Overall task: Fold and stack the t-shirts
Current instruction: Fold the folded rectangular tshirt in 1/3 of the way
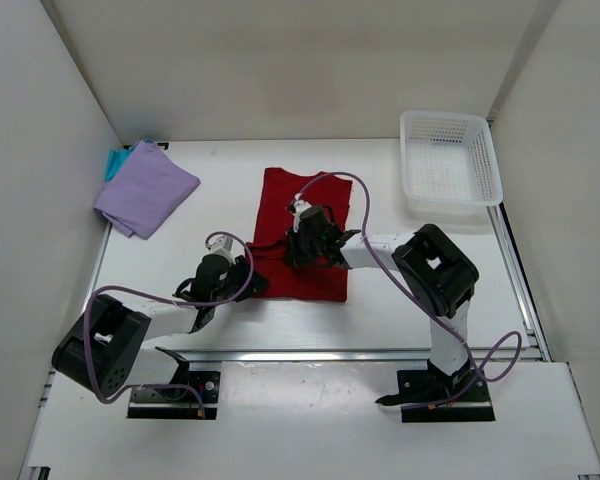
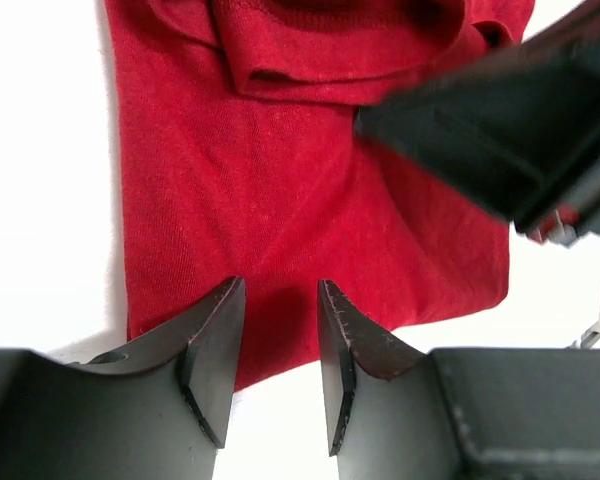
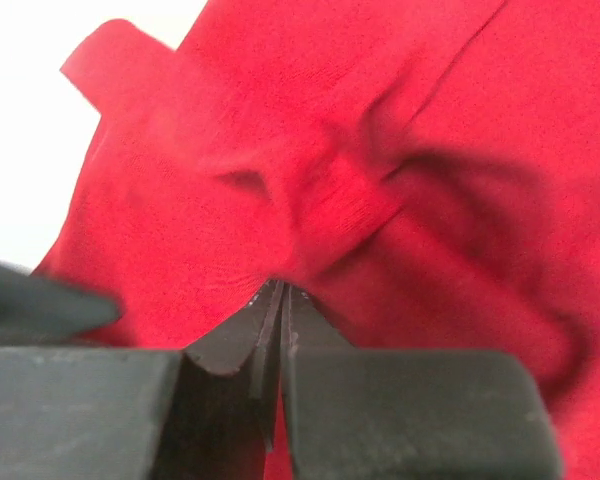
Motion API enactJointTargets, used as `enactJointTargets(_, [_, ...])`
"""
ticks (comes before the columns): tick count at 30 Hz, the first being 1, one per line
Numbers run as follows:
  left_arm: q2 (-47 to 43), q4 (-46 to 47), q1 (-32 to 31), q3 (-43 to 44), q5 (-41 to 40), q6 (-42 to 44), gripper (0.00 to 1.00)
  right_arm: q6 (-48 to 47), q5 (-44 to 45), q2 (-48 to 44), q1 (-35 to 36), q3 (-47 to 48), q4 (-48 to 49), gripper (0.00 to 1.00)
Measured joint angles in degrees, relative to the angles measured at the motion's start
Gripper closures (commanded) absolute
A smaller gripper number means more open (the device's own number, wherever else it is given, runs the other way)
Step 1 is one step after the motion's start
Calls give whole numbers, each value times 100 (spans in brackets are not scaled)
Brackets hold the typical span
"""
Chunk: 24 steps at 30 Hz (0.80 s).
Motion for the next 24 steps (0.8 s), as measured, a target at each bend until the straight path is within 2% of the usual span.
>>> enactJointTargets(4, [-76, 74, 11, -85, 9, -22, 53, -273, 577, 184, -33, 260, 221, 100])
enactJointTargets(9, [-256, -70, 79, -144, 7, -15, 53, -629, 1174, 780, -345, 1733, -105, 100])
enactJointTargets(11, [-415, -223, 81, -168, -9, -4, 52, -699, 1292, 752, -466, 2131, -229, 99])
enactJointTargets(13, [-645, -448, 59, -168, -37, 24, 52, -699, 1322, 431, -581, 2092, -282, 100])
enactJointTargets(18, [-1200, -1056, 92, -50, -118, 210, 47, -439, 1036, -1333, -516, 284, -120, 100])
enactJointTargets(21, [-1462, -1419, 297, 74, -153, 426, 31, -74, 656, -2186, -398, -1130, 264, 100])
enactJointTargets(22, [-1547, -1539, 358, 103, -170, 498, 12, 28, 560, -2380, -348, -1602, 343, 100])
enactJointTargets(23, [-1624, -1674, 413, 129, -212, 592, 2, 114, 501, -2533, -295, -2020, 315, 97])
enactJointTargets(24, [-1694, -1814, 439, 149, -278, 695, 1, 208, 461, -2636, -251, -2387, 247, 93])
